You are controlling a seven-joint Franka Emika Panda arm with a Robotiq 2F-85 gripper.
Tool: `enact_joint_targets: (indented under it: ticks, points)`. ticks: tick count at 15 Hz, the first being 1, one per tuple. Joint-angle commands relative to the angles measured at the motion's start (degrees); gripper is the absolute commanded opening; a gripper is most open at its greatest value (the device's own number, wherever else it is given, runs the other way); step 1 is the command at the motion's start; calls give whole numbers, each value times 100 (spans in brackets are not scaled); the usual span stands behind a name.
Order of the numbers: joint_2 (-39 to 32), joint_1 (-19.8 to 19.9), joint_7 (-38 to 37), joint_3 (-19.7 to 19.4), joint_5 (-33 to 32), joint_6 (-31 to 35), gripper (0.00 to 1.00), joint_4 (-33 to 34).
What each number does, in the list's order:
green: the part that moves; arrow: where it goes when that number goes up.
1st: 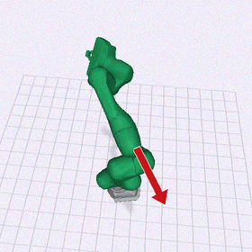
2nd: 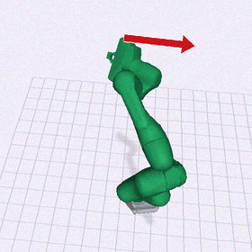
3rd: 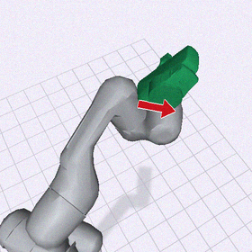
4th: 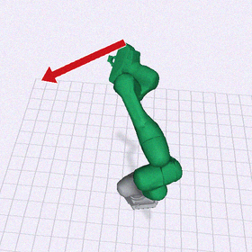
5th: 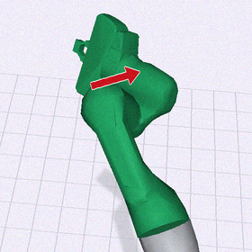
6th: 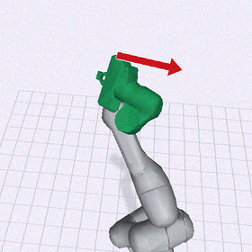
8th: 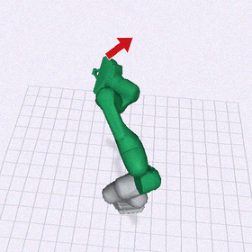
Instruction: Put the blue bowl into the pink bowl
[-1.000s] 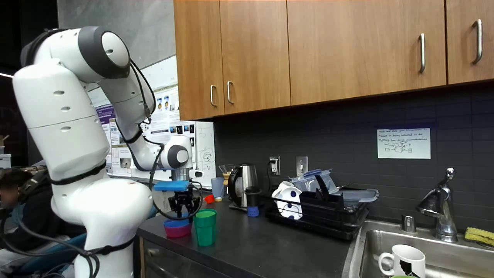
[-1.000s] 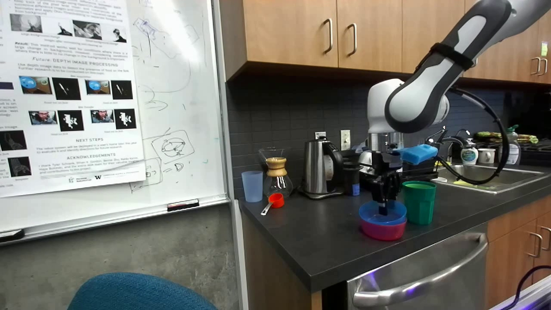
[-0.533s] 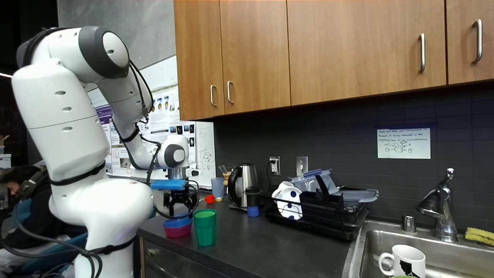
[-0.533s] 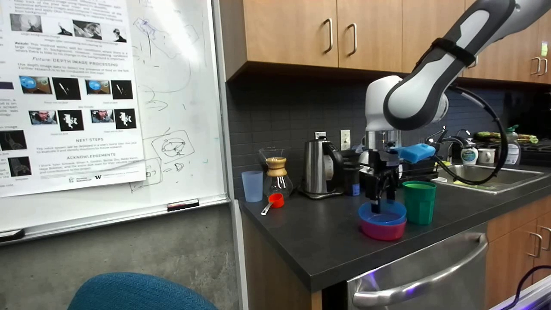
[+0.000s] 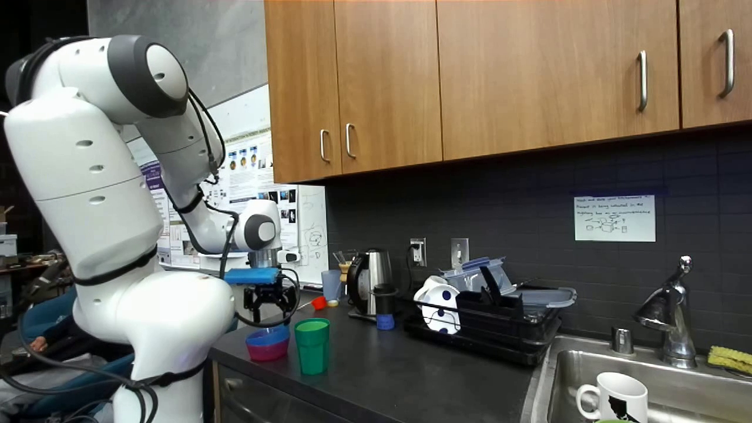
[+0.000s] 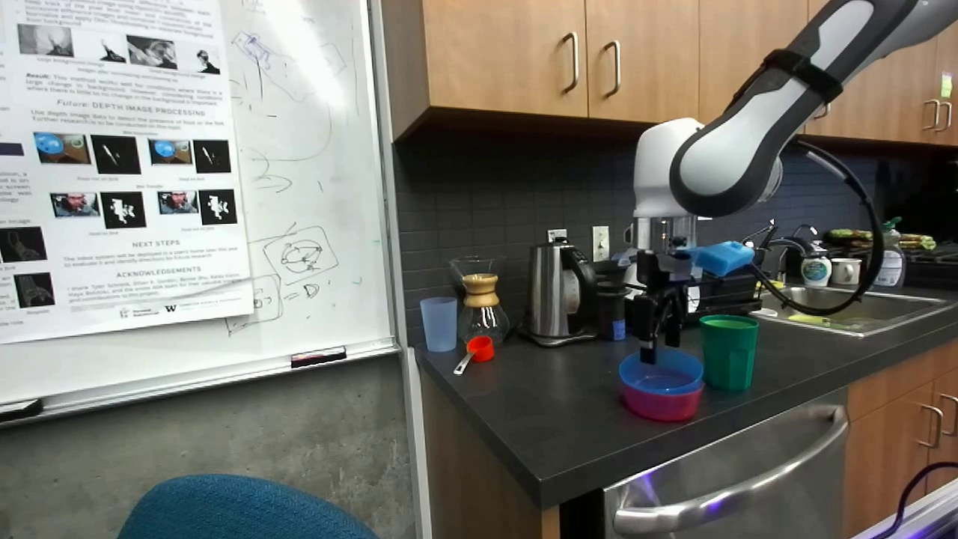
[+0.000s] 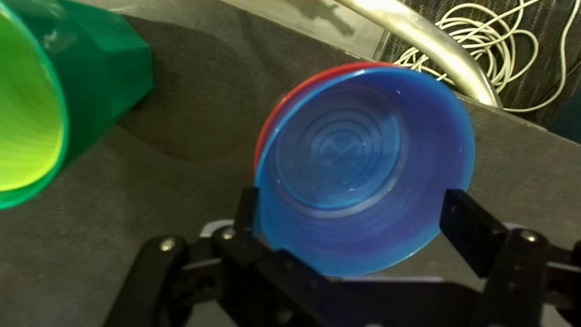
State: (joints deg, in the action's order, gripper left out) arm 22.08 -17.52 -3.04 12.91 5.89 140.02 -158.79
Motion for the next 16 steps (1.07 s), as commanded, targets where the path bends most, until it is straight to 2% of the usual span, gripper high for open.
enact_joint_targets:
  ticks: [1, 12, 16]
  points:
    - [299, -82, -33, 91, 21, -212, 100, -36]
    - [190, -416, -31, 227, 248, -334, 100, 4]
    - [41, -415, -5, 229, 316, -299, 100, -4]
